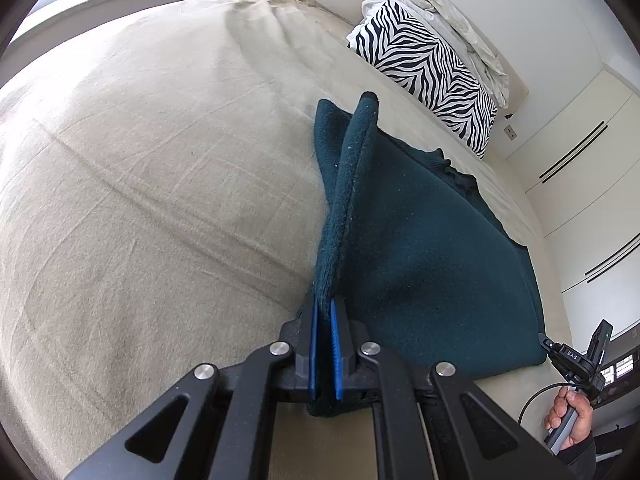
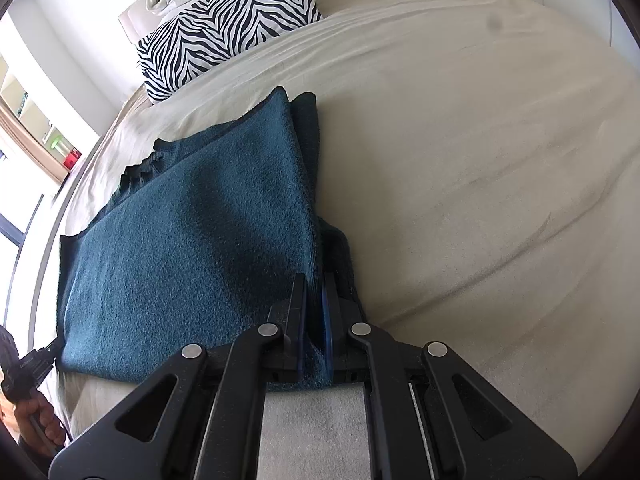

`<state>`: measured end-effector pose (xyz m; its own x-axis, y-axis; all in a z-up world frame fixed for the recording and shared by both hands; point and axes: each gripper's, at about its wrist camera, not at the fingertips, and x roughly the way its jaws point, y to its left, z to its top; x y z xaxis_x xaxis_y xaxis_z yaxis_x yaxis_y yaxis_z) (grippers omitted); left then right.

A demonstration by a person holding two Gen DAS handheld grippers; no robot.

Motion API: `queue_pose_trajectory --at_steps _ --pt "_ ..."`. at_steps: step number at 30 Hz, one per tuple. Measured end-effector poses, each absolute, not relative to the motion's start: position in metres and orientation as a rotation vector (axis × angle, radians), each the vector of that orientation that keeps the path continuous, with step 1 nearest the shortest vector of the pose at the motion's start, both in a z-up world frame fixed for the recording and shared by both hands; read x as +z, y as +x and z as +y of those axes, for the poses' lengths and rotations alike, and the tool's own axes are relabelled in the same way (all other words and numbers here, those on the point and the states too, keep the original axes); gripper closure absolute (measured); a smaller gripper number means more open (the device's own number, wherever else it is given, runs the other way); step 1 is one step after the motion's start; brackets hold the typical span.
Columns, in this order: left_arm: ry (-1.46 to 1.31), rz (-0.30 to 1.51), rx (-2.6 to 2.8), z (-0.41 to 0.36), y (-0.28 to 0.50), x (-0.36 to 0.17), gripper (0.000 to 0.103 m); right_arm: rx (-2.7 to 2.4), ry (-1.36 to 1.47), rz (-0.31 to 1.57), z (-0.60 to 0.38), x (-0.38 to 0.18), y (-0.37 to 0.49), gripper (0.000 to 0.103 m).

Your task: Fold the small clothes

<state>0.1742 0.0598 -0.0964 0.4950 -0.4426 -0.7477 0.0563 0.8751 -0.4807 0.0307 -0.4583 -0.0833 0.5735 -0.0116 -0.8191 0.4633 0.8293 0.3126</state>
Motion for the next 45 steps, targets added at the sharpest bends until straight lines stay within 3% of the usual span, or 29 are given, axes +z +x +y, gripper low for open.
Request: queue_pose_trajectory --at_steps 7,13,14,16,17,18,26,30,34,38,45 --pt "-0.436 1.023 -0.323 0.062 0.174 -0.098 0.094 -0.298 0.567 0.915 -0.459 -0.086 0.025 0.098" --pt "-0.387 0.982 -0.247 0.066 0.169 -0.070 0.077 -0.324 0.634 0.926 -0.464 -0.076 0.018 0.091" --pt "-0.355 0.957 -0.244 0.063 0.168 -0.061 0.077 -0.349 0.623 0.910 -0.464 -0.069 0.015 0.083" --pt "-0.273 0.916 -0.248 0.049 0.172 -0.043 0.064 -0.378 0.587 0.853 -0.460 -0.051 0.011 0.060" --pt "-0.231 0.891 -0.250 0.040 0.176 -0.035 0.060 -0.377 0.579 0.818 -0.456 -0.042 0.012 0.043" --pt "-0.190 0.865 -0.251 0.029 0.181 -0.029 0.051 -0.361 0.579 0.779 -0.453 -0.033 0.015 0.041" --pt "0.057 0.775 -0.235 -0.052 0.255 -0.027 0.046 0.014 0.677 0.750 -0.404 -0.016 0.129 0.041" --pt "0.100 0.842 -0.155 -0.061 0.290 -0.061 0.046 0.154 0.776 0.771 -0.381 -0.039 0.189 0.041" --pt "0.004 0.895 -0.180 -0.042 0.305 -0.090 0.036 0.173 0.875 0.821 -0.379 -0.080 0.229 0.041" --pt "0.047 0.888 -0.194 -0.050 0.304 -0.094 0.029 0.141 0.935 0.789 -0.414 -0.106 0.232 0.066" --pt "0.044 0.871 -0.196 -0.050 0.300 -0.097 0.028 -0.179 1.074 0.651 -0.507 -0.100 0.167 0.063"
